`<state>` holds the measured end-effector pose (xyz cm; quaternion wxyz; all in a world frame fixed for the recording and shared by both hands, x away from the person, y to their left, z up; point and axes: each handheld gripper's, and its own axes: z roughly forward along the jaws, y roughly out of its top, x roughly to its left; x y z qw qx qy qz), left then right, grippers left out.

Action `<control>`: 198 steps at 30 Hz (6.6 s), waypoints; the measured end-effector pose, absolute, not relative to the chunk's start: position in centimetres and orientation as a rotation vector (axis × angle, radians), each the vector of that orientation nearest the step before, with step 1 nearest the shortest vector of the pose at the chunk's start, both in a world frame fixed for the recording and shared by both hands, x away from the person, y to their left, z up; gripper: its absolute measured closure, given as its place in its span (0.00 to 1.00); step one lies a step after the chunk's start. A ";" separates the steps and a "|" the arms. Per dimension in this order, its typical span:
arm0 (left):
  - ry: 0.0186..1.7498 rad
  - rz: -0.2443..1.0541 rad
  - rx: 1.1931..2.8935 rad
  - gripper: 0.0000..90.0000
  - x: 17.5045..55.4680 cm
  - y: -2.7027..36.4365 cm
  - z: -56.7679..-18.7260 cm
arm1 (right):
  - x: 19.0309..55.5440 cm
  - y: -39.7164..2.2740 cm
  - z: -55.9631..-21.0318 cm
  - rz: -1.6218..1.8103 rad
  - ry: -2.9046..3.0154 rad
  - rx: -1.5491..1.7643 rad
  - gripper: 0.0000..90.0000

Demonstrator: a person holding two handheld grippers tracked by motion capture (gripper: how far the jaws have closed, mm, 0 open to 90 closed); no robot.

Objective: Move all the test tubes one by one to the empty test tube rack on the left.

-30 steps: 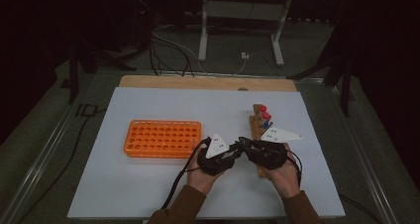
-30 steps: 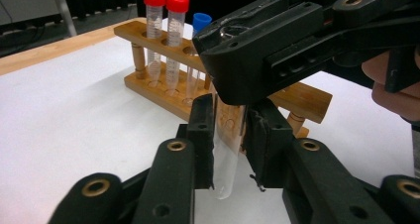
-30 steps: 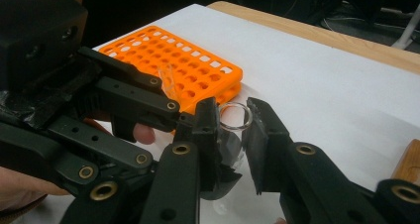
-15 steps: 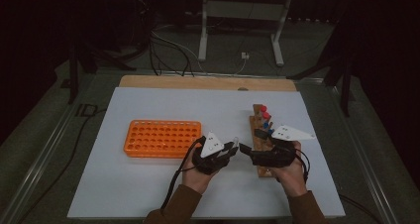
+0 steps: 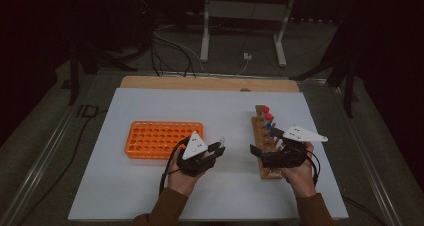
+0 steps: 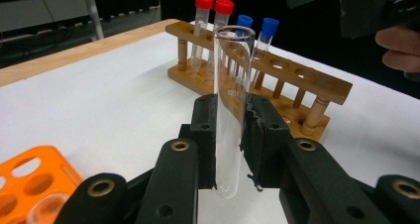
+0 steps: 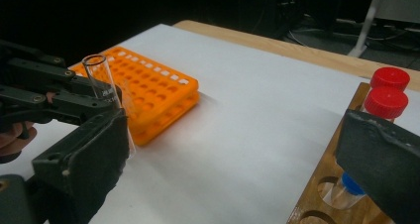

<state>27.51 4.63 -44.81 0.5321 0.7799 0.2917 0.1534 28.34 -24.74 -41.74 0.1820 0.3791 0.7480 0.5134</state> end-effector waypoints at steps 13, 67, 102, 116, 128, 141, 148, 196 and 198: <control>0.730 0.393 1.831 0.85 27.5 8.5 -44.5 | 28.3 -25.6 -41.5 1.473 2.082 1.082 0.00; 0.936 0.554 1.949 0.85 29.3 10.9 -48.9 | 28.2 -25.9 -41.8 1.488 2.084 1.084 0.00; 1.000 0.470 1.758 0.28 29.0 12.4 -47.5 | 29.6 -26.9 -43.3 1.341 2.056 1.177 0.08; 0.982 0.448 1.719 0.02 28.7 12.0 -46.4 | 30.8 -27.2 -44.8 1.203 2.043 1.196 0.58; 0.969 0.445 1.717 0.01 28.5 11.7 -46.0 | 31.3 -26.5 -45.6 1.144 2.055 1.213 0.81; 0.964 0.447 1.723 0.01 28.5 11.5 -46.0 | 31.2 -26.6 -45.3 1.153 2.035 1.206 0.84; 0.962 0.446 1.727 0.01 28.5 11.5 -46.0 | 30.9 -26.8 -44.7 1.171 2.018 1.205 0.84; 0.795 0.468 1.805 0.13 27.0 7.5 -45.0 | 28.1 -22.1 -41.5 1.357 2.119 1.004 0.84; 0.770 0.450 1.824 0.18 26.9 6.9 -45.1 | 28.1 -21.6 -41.7 1.360 2.137 0.992 0.84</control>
